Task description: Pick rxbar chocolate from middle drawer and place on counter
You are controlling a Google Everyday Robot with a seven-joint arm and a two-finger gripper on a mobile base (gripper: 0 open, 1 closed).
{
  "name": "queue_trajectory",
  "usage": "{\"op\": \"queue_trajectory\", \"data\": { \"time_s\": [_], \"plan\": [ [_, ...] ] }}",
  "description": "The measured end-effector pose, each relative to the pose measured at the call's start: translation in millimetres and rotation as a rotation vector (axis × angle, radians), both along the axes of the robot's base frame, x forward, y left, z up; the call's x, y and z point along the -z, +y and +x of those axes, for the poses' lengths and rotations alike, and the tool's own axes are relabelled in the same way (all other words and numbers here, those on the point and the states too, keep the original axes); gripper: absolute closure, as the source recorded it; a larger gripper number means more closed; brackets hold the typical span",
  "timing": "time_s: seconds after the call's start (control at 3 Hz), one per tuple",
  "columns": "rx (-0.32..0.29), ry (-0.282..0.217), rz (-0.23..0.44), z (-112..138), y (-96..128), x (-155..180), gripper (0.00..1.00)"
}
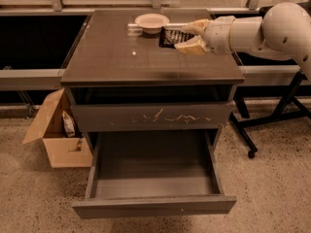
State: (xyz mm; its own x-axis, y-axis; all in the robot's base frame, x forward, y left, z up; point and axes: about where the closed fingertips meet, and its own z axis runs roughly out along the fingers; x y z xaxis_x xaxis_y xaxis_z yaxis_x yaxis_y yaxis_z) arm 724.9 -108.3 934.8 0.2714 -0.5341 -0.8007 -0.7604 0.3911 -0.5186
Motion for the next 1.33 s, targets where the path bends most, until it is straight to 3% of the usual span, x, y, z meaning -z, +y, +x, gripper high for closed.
{"op": "queue_trajectory", "data": {
  "time_s": [0.67, 1.33],
  "plan": [
    [0.075, 0.059, 0.092, 45.2, -18.9, 7.8, 0.59],
    [0.112, 0.094, 0.124, 64.1, -28.8, 18.0, 0.11]
  ]
}}
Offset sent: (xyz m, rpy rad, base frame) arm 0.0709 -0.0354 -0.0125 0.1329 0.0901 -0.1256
